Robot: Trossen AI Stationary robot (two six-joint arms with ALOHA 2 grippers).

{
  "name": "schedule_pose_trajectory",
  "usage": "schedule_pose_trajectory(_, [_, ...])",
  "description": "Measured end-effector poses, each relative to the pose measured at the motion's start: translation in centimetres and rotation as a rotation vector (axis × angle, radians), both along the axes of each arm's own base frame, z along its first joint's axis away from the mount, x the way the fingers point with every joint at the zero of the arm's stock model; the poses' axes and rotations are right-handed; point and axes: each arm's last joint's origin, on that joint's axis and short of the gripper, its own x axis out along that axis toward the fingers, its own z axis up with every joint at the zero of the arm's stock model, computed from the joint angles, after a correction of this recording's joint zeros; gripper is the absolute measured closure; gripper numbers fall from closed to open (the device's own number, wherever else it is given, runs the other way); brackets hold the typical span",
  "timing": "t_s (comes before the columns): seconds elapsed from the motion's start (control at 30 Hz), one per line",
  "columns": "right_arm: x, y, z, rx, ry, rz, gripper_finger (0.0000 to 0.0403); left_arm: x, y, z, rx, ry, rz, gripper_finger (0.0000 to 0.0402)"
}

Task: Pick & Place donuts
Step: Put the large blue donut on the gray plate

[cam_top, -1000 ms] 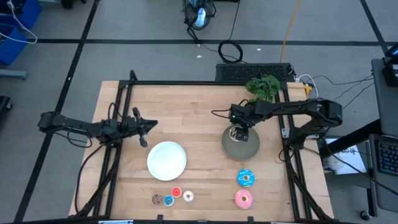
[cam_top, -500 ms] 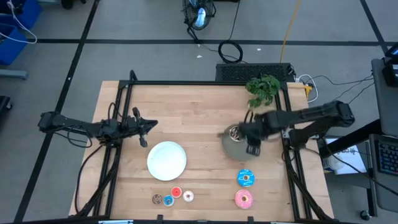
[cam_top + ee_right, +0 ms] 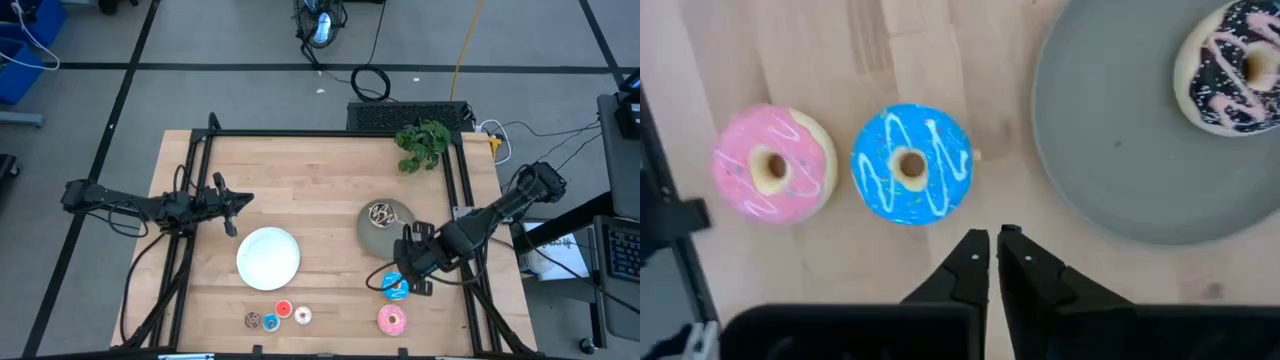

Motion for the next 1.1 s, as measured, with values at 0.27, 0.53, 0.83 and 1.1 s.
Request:
schedule_pose_trajectory(0.27, [0.5, 0.3, 0.1, 0.006, -0.066, 0.039, 0.0399, 0.0, 0.0, 0.0, 0.000, 0.001, 0.000, 0.0376])
schedule_pose_trajectory(0.53, [1.7, 1.0, 0.6, 0.050, -0.205, 0.159, 0.0401, 0.0, 0.0, 0.0, -0.012, -0.003, -0.001, 0.0376])
schedule_pose_trajectory(0.83, [1.9, 1.1, 0.7, 0.072, -0.227, 0.125, 0.0401, 0.0, 0.0, 0.0, -0.008, -0.001, -0.001, 0.0376])
schedule_pose_trajectory(1.1, [1.9, 1.2, 0.6, 0.078, -0.229, 0.057, 0.0402, 0.0, 0.0, 0.0, -0.020, -0.004, -0.001, 0.0376])
